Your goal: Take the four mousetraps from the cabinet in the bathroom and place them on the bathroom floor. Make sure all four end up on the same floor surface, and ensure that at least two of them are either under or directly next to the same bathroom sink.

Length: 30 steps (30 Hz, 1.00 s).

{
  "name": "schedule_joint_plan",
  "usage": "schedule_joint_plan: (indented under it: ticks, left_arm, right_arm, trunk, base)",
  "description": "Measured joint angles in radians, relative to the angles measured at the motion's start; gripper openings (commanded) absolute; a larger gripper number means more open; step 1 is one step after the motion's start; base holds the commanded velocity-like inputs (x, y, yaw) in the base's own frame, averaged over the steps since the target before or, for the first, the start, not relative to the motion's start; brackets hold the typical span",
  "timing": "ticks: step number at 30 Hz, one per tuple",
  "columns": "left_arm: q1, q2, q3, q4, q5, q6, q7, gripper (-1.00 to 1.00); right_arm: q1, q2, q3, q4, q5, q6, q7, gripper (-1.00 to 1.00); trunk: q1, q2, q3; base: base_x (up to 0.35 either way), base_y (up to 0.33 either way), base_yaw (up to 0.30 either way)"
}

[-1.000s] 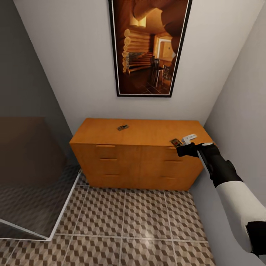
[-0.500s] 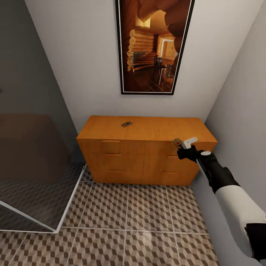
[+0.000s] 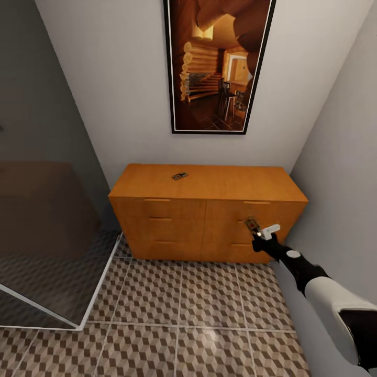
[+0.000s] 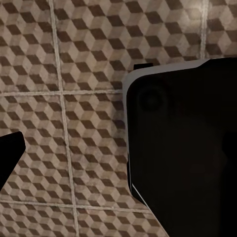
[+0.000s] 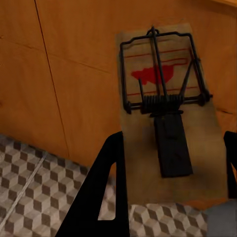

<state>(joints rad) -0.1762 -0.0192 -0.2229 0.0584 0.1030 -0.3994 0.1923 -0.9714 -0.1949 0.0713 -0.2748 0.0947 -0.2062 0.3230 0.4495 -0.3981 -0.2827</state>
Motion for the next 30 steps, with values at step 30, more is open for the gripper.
schedule_joint_plan:
  ticks: [30]
  left_arm:
    - [-0.001, -0.001, 0.003, -0.115, -0.003, -0.001, 0.001, 1.00]
  right_arm:
    - [0.528, 0.200, -0.001, 0.257, -0.026, -0.678, -0.408, -1.00]
  trunk:
    - [0.000, 0.000, 0.000]
  base:
    - [0.000, 0.000, 0.000]
